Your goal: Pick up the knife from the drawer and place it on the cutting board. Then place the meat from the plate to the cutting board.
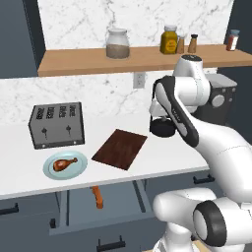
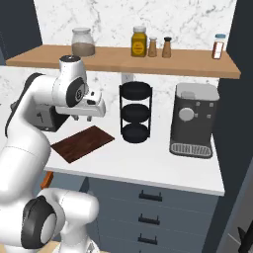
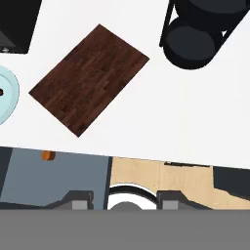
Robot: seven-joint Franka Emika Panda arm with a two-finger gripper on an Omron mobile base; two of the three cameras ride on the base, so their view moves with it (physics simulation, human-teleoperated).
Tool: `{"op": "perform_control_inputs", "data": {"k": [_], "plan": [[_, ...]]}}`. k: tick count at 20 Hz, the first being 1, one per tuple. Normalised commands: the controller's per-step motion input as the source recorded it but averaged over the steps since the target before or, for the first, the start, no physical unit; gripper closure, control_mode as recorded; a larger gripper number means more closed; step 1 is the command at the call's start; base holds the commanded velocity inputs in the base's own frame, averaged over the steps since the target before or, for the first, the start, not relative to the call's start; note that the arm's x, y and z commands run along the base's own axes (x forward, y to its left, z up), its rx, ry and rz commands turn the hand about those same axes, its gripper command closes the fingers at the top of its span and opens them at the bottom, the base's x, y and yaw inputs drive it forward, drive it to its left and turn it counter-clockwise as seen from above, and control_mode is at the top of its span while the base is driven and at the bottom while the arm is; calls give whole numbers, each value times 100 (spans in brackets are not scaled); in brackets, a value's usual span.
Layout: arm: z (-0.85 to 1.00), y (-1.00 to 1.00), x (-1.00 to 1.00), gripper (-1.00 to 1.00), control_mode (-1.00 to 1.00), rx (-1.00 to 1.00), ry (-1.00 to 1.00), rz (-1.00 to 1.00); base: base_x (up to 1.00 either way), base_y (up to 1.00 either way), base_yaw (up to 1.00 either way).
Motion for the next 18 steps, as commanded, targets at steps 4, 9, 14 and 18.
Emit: {"op": "perform_control_inputs", "data": {"k": [4,9,14,18], "plan": [[0,0,0,-100,100,0,0,0,0,0,0],[0,0,0,-100,100,0,0,0,0,-13,11],[0,0,0,-100,100,0,0,0,0,-42,54],[0,0,0,-100,100,0,0,0,0,-36,70]]}}
